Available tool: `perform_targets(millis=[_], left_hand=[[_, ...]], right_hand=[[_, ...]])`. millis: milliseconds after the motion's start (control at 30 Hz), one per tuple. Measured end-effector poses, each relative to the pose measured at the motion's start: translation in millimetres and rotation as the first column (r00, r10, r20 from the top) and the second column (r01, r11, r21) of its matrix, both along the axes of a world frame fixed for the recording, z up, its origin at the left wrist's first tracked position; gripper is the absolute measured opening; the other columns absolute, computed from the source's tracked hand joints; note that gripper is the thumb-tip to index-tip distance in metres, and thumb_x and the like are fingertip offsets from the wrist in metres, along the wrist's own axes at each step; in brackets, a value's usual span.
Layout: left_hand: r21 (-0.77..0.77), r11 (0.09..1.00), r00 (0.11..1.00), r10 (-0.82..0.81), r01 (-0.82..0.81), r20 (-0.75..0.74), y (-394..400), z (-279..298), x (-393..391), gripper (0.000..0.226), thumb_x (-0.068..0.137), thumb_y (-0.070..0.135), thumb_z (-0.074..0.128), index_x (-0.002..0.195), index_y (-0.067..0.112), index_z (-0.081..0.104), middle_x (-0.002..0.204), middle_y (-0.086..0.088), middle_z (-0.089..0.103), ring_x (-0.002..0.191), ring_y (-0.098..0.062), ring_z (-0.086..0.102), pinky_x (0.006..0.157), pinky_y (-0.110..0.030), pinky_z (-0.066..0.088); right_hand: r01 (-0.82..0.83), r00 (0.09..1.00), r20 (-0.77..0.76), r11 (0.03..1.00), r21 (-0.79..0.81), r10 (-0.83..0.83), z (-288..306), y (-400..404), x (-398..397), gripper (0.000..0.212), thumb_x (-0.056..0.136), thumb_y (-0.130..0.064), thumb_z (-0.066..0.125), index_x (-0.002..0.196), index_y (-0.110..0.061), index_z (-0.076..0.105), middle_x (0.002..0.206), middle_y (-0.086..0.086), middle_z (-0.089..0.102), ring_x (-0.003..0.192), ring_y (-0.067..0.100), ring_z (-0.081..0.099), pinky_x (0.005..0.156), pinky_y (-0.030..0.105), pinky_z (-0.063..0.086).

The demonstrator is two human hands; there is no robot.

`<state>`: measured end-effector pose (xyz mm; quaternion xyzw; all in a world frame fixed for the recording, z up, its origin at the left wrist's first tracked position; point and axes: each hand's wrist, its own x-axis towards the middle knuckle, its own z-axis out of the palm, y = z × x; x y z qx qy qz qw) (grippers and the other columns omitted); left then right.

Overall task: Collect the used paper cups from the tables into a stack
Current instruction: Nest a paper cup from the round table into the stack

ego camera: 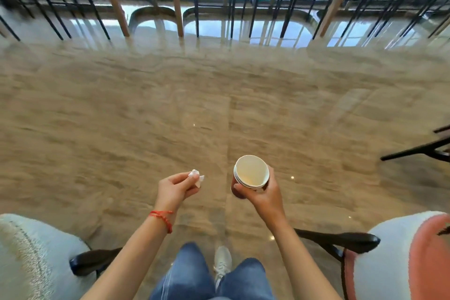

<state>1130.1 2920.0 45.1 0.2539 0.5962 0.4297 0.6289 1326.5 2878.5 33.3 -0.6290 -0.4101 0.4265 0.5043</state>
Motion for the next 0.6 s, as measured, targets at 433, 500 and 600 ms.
perform_targets(millis=[433, 500, 600], left_hand=[[0.028, 0.991, 0.991, 0.129, -0.131, 0.044, 201, -14, -15, 0.002, 0.079, 0.006, 0.069, 0.077, 0.005, 0.070, 0.068, -0.001, 0.073, 0.065, -0.008, 0.068, 0.060, -0.017, 0.055], [0.025, 0.987, 0.986, 0.159, -0.160, 0.053, 232, -16, -24, 0.002, 0.079, 0.006, 0.069, 0.078, 0.005, 0.070, 0.069, -0.002, 0.073, 0.066, -0.009, 0.069, 0.060, -0.017, 0.055], [0.025, 0.983, 0.981, 0.183, -0.185, 0.058, 273, -16, -37, 0.002, 0.079, 0.007, 0.069, 0.079, 0.005, 0.070, 0.070, -0.002, 0.073, 0.063, -0.009, 0.068, 0.057, -0.016, 0.054]], right_hand=[[-0.108, 0.994, 0.012, 0.994, 0.008, 0.108, 0, 230, -8, 0.066, 0.062, 0.004, 0.083, 0.107, -0.030, 0.050, 0.103, -0.007, 0.062, 0.082, -0.015, 0.058, 0.060, 0.002, 0.045], [-0.132, 0.991, 0.009, 0.991, 0.005, 0.132, 1, 266, -18, 0.065, 0.062, 0.004, 0.083, 0.106, -0.030, 0.050, 0.102, -0.007, 0.062, 0.082, -0.014, 0.059, 0.061, 0.003, 0.045], [-0.154, 0.988, -0.011, 0.988, 0.021, 0.154, 5, 313, -30, 0.065, 0.063, 0.008, 0.081, 0.108, -0.027, 0.051, 0.098, -0.009, 0.064, 0.078, -0.013, 0.062, 0.058, 0.004, 0.046]])
